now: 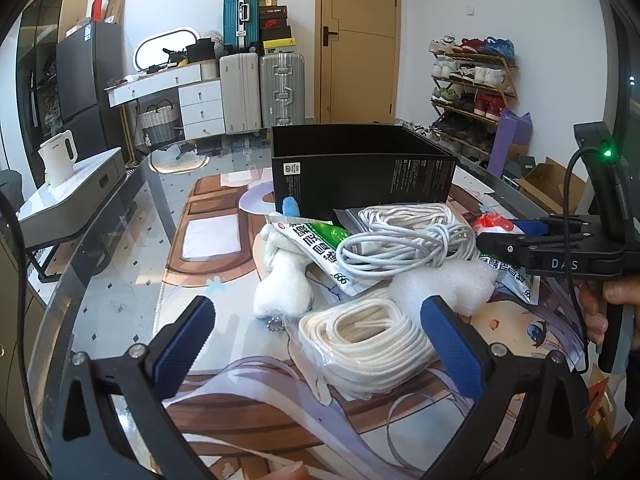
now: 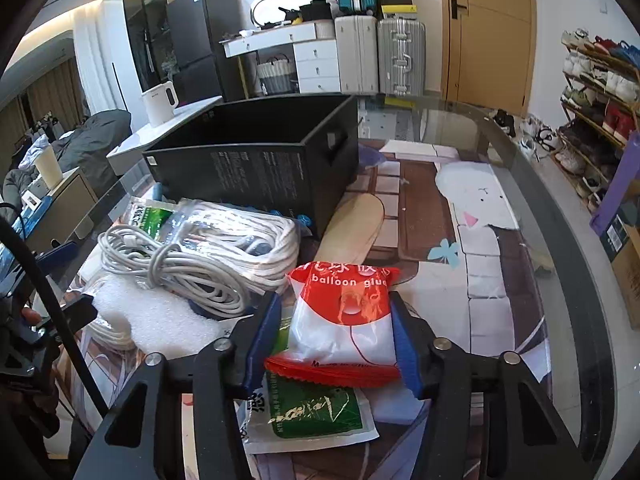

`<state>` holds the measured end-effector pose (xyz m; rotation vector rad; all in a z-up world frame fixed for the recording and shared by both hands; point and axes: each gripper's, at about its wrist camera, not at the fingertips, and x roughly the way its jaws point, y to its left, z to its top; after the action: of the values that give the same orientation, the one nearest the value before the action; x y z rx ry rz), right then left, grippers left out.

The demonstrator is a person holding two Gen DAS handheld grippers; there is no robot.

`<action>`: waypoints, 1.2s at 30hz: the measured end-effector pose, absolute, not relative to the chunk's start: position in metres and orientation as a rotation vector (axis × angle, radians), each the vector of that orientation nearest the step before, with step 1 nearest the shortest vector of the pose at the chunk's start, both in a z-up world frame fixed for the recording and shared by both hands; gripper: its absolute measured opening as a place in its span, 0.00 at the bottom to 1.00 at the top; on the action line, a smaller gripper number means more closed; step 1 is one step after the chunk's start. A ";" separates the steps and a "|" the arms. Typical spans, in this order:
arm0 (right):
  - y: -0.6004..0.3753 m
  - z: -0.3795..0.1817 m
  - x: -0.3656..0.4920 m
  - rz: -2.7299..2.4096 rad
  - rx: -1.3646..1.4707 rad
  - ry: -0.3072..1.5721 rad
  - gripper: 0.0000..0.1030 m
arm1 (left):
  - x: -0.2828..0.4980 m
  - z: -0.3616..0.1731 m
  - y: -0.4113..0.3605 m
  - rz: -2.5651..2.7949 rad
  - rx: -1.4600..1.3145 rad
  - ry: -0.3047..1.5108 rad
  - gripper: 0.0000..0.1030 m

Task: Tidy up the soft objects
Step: 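Grasp the balloon glue bag with the right gripper, then grasp the white foam sheet with the left gripper while the right gripper holds the glue bag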

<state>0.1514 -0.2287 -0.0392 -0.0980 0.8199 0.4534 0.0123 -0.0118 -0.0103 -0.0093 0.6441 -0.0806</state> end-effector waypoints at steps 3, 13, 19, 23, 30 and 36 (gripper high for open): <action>-0.229 -0.038 0.147 0.459 -0.098 0.810 0.52 | 0.012 -0.010 -0.012 -0.092 -0.004 0.656 1.00; -0.234 -0.032 0.134 0.474 -0.087 0.780 0.52 | 0.009 -0.011 -0.022 -0.148 0.079 0.679 1.00; -0.238 -0.027 0.127 0.473 -0.081 0.761 0.52 | 0.007 -0.004 -0.031 -0.171 0.075 0.662 1.00; -0.241 -0.023 0.120 0.475 -0.075 0.750 0.52 | 0.009 -0.003 -0.042 -0.165 0.096 0.652 1.00; -0.246 -0.023 0.116 0.471 -0.074 0.748 0.52 | 0.016 -0.008 -0.055 -0.198 0.122 0.661 0.84; -0.246 -0.024 0.115 0.476 -0.077 0.747 0.52 | 0.014 -0.008 -0.056 -0.225 0.123 0.635 0.49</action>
<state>0.1150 -0.2463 -0.0237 -0.0773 0.7470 0.4755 0.0135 -0.0555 -0.0082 0.1228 0.6349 -0.2252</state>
